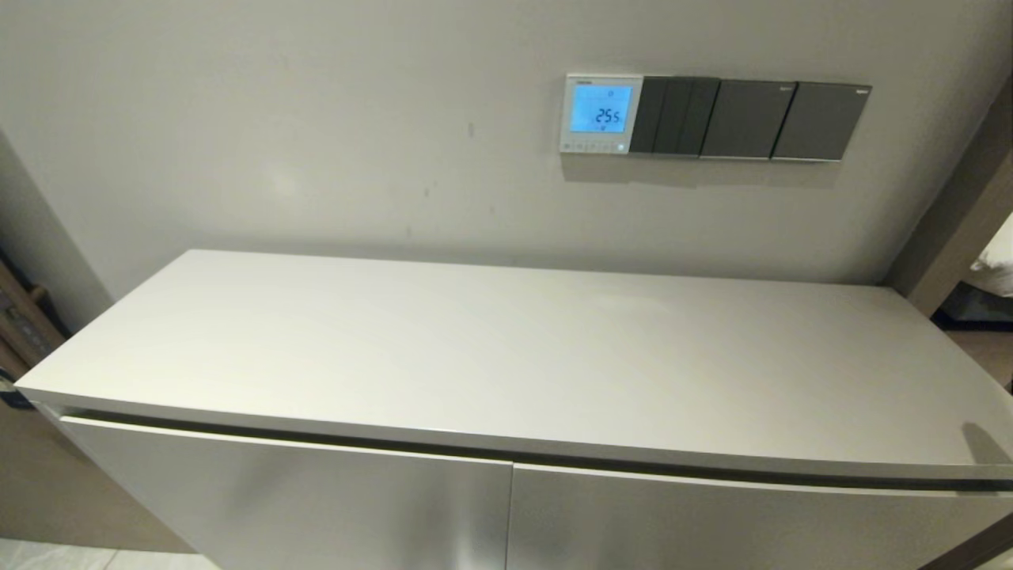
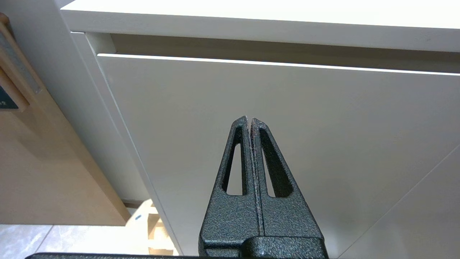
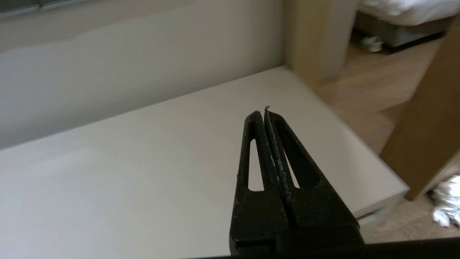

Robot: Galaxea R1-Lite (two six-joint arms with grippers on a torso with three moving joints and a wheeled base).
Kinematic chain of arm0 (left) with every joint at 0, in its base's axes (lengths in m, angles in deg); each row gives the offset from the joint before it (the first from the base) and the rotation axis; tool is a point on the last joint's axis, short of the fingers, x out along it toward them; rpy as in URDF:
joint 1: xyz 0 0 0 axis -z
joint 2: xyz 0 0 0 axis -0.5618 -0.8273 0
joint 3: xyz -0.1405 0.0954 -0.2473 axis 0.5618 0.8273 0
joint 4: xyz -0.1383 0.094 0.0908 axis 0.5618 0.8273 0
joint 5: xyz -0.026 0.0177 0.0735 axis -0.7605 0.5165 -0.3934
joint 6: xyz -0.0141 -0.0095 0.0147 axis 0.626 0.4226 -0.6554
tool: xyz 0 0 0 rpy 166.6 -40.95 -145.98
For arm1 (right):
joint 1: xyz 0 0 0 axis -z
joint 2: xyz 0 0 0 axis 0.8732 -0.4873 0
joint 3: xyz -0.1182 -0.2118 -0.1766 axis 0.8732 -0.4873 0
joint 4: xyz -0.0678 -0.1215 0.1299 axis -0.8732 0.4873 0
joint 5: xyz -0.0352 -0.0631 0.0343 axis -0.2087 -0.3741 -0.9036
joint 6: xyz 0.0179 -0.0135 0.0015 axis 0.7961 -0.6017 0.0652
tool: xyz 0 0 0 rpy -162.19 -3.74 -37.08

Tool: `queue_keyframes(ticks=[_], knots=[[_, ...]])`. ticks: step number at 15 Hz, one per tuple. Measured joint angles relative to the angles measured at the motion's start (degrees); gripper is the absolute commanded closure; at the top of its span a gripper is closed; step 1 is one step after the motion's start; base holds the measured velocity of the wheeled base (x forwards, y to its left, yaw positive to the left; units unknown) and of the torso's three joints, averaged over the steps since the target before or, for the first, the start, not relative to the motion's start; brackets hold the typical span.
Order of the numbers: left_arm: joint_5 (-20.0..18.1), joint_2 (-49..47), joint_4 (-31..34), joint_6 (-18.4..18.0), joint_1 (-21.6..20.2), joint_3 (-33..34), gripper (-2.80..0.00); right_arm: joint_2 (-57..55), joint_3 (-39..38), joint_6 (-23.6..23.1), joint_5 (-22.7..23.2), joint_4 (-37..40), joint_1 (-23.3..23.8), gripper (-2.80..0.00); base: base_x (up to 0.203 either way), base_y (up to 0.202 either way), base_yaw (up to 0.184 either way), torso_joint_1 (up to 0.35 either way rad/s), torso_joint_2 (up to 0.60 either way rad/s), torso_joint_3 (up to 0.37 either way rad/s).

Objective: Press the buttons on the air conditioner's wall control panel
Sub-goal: Turn off the central air conditioner

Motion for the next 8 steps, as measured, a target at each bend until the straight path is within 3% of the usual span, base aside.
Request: queue_keyframes(ticks=[3,8], knots=[[0.0,0.0,0.0,0.0,0.0,0.0,0.0,4.0,-1.0,-1.9,-4.6,0.7,1.2,0.0,0.0,0.0,0.0,0.0,0.0,0.0],[0.0,0.0,0.0,0.0,0.0,0.0,0.0,12.9,-5.6,-3.7,-5.4,2.2,12.5,0.0,0.0,0.0,0.0,0.0,0.0,0.0]])
